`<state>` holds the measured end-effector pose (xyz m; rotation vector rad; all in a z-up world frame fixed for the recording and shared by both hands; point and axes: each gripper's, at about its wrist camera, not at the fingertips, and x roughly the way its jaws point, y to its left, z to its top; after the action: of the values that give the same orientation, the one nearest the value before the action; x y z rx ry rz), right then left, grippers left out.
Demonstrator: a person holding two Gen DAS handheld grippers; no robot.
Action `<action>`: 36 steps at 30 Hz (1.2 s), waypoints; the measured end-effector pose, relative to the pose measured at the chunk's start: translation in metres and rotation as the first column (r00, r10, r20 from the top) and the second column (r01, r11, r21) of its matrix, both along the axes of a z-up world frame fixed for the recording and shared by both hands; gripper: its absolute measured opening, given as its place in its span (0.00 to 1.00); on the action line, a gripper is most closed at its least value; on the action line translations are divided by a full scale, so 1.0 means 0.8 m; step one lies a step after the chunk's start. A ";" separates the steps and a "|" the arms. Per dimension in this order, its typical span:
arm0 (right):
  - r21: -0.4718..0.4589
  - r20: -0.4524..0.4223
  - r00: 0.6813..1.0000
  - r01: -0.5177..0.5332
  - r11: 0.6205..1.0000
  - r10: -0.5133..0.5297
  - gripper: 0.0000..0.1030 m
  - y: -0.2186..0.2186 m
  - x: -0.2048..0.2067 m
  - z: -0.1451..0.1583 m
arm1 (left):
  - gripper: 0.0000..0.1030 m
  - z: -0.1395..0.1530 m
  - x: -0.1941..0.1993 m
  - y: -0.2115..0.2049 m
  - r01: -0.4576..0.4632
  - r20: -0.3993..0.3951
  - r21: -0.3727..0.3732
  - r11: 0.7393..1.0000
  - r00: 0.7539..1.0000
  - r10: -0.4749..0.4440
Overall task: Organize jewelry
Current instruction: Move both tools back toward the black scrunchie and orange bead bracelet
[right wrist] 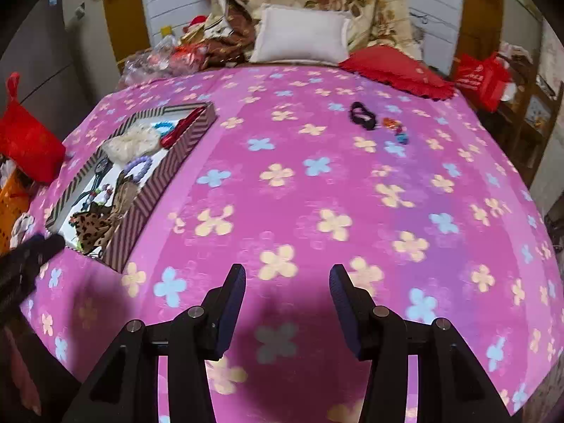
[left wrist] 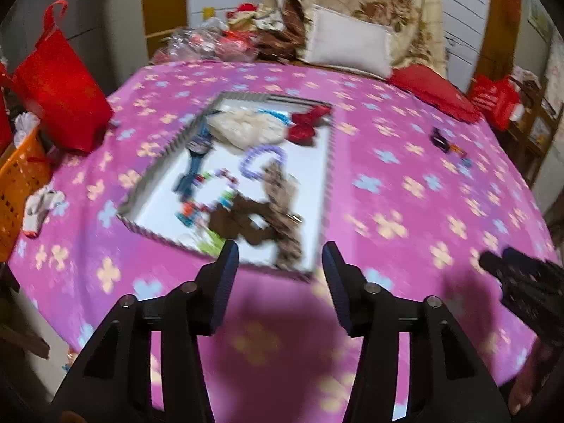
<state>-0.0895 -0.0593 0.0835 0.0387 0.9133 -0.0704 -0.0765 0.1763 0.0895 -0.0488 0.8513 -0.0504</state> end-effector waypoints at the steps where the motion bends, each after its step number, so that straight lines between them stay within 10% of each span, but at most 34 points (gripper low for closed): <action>1: -0.002 0.006 1.000 0.006 1.000 -0.006 0.46 -0.004 -0.004 0.002 | 0.50 0.001 -0.008 -0.009 0.012 -0.004 -0.001 1.000 1.000 -0.012; 24: -0.019 0.105 0.985 0.140 0.990 -0.137 0.46 -0.099 -0.073 0.034 | 0.53 0.038 -0.090 -0.093 0.108 0.014 0.048 0.993 0.994 -0.109; 36: 0.078 0.031 0.982 0.181 0.980 -0.184 0.46 -0.181 0.014 0.004 | 0.53 -0.007 -0.048 -0.105 0.117 -0.104 0.027 0.993 0.988 -0.114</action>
<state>-0.0782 -0.2042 0.0866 0.1935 0.8724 -0.2051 -0.1150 0.0924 0.0840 0.0291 0.9564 -0.1439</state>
